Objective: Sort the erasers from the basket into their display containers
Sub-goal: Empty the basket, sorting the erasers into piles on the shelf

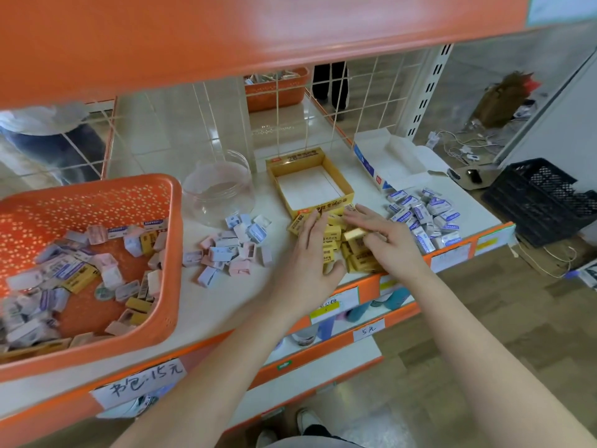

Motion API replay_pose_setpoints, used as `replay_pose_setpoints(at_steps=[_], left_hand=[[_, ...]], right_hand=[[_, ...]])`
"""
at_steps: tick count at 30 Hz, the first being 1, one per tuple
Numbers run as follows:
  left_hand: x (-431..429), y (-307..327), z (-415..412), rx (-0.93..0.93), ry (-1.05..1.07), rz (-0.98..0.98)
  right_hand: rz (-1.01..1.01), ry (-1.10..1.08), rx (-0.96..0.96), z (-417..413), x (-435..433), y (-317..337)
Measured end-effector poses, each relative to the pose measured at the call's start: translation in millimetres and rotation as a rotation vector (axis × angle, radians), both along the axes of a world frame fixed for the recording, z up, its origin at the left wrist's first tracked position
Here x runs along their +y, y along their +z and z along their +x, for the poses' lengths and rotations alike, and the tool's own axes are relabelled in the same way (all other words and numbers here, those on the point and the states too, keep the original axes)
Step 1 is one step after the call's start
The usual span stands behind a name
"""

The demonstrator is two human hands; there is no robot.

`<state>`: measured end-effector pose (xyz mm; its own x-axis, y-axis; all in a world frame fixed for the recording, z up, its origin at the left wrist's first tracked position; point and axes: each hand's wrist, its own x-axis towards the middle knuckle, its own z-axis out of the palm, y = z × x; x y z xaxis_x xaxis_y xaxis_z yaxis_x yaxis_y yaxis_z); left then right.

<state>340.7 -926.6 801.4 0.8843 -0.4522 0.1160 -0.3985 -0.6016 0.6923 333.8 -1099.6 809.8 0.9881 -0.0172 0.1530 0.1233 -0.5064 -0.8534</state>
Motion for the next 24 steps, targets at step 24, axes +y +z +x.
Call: replay_pose_setpoints(at_steps=[24], left_hand=[[5.4,4.8,-0.3,0.091,0.233,-0.324]], right_hand=[[0.002,-0.166,-0.007,-0.2,-2.6,1.0]])
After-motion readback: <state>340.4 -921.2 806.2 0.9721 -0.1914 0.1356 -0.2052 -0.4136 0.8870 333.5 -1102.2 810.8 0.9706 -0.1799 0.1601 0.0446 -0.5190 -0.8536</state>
